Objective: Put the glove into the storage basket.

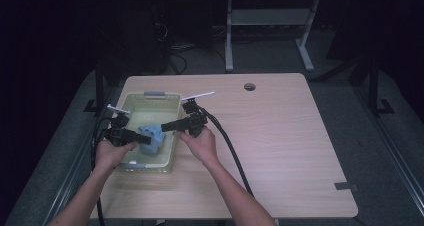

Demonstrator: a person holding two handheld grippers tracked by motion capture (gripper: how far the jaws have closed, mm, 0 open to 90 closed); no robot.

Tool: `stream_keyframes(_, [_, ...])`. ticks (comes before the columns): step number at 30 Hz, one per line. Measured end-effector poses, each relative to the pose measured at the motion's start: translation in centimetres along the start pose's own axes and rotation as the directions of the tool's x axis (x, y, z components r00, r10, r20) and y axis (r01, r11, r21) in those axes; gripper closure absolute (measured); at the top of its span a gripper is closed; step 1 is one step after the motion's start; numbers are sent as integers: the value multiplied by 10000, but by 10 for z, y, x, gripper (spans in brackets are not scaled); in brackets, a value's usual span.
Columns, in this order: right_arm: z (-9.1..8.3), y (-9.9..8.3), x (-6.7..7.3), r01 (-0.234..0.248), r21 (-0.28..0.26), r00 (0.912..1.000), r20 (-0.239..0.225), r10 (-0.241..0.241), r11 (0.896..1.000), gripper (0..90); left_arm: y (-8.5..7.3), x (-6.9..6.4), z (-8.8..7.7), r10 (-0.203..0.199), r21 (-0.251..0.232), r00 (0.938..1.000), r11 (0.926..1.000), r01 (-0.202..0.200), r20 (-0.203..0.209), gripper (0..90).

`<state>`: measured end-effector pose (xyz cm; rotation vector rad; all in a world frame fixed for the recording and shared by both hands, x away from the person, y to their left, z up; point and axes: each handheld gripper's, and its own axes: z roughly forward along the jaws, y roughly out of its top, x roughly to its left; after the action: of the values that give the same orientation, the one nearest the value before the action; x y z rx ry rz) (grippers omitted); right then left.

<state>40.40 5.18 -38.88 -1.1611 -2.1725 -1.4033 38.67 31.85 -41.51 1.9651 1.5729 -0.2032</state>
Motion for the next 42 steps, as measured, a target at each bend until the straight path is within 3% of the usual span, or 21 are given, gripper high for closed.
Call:
stream_keyframes(3, [-3,-2,1,45,-7,10000,-2,-45,10000,567,1,-2,3,-17,287,9984,9996,33,-561,708])
stream_keyframes(7, [-7,-3,-1,104,-50,9999,32,-104,9999,566,4,0,5,-178,769,9964,9967,242,-826,637])
stream_keyframes(13, [-12,-4,-1,86,-104,9999,96,-85,9999,565,7,2,-1,-311,580,9938,9976,374,-1063,536])
stream_keyframes(17, [-16,-5,-2,116,-136,9999,106,-115,9998,562,11,3,-12,-325,227,9936,9991,352,-1083,545])
stream_keyframes(21, [-19,-6,-3,-34,-163,10000,76,35,9999,559,15,-2,-17,-52,98,9938,9999,63,-1114,639])
stream_keyframes(25, [-21,-8,-3,66,-248,9999,132,-63,9997,562,16,-4,-7,166,552,9918,9984,-96,-1270,687])
stream_keyframes(27, [-22,-8,-2,158,-295,9998,102,-155,9994,562,16,-6,0,413,866,9873,9958,-282,-1536,691])
stream_keyframes(33, [-25,-8,-2,311,-285,9994,181,-306,9991,562,17,-6,13,576,1451,9756,9891,-268,-2121,682])
stream_keyframes(42, [-34,-12,-7,59,-386,9998,167,-53,9992,552,18,-10,-1,219,329,9890,9993,-173,-1462,562])
